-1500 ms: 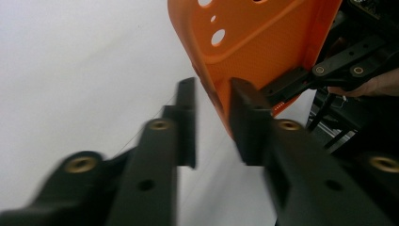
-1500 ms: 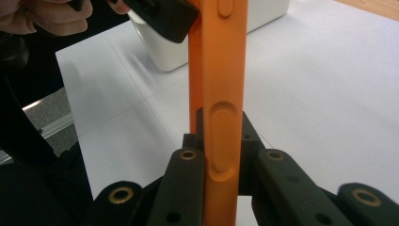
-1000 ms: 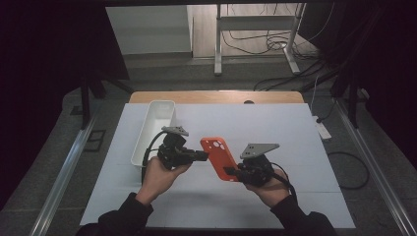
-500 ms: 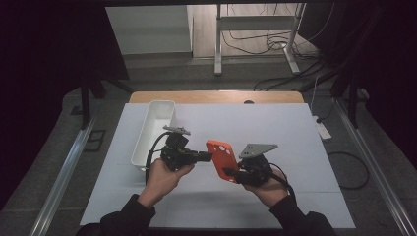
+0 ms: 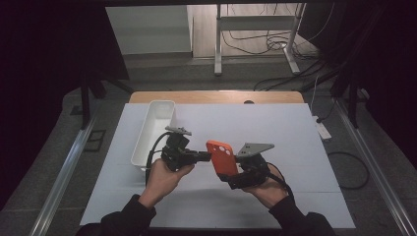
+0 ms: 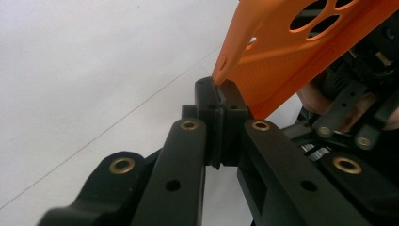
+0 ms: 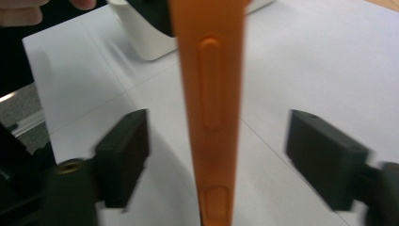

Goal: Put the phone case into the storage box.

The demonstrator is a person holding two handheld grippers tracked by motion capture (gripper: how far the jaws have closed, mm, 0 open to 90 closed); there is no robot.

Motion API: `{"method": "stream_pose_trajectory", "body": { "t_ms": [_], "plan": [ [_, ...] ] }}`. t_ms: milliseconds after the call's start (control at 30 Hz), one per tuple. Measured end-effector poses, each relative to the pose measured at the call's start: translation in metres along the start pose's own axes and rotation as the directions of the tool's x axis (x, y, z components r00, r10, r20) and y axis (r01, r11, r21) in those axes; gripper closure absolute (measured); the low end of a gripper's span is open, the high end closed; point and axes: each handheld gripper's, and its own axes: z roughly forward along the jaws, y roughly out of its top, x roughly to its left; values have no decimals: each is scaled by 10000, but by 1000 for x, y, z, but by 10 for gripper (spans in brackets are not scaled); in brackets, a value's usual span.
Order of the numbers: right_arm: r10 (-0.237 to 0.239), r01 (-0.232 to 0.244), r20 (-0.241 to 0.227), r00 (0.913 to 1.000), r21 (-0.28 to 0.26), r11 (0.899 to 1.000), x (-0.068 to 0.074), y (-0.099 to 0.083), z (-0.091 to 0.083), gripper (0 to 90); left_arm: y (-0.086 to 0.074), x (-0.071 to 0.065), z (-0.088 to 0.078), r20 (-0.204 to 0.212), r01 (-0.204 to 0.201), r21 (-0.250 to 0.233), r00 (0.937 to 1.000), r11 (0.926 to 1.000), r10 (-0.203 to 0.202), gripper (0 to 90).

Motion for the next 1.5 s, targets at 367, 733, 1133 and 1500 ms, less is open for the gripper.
{"method": "stream_pose_trajectory", "body": {
  "t_ms": [367, 733, 1133, 1500],
  "plan": [
    [131, -137, 352, 9993, 181, 9997, -3, -6, -2, 0, -1, 4, -3, -266, -249, 7, 9993, 9997, 249, 895],
    [297, -301, 475, 9984, 76, 9995, -6, -11, -13, 0, 0, 7, -7, -484, -534, 99, 9974, 9985, 538, 895],
    [414, -421, 607, 9973, 94, 9991, -6, -18, -28, 0, 3, 16, -15, -846, -482, 64, 9952, 9988, 485, 895],
    [540, -536, 860, 9948, -74, 9985, -7, -27, -45, 0, 5, 24, -24, -1025, -455, 15, 9937, 9990, 454, 895]
  ]
}}
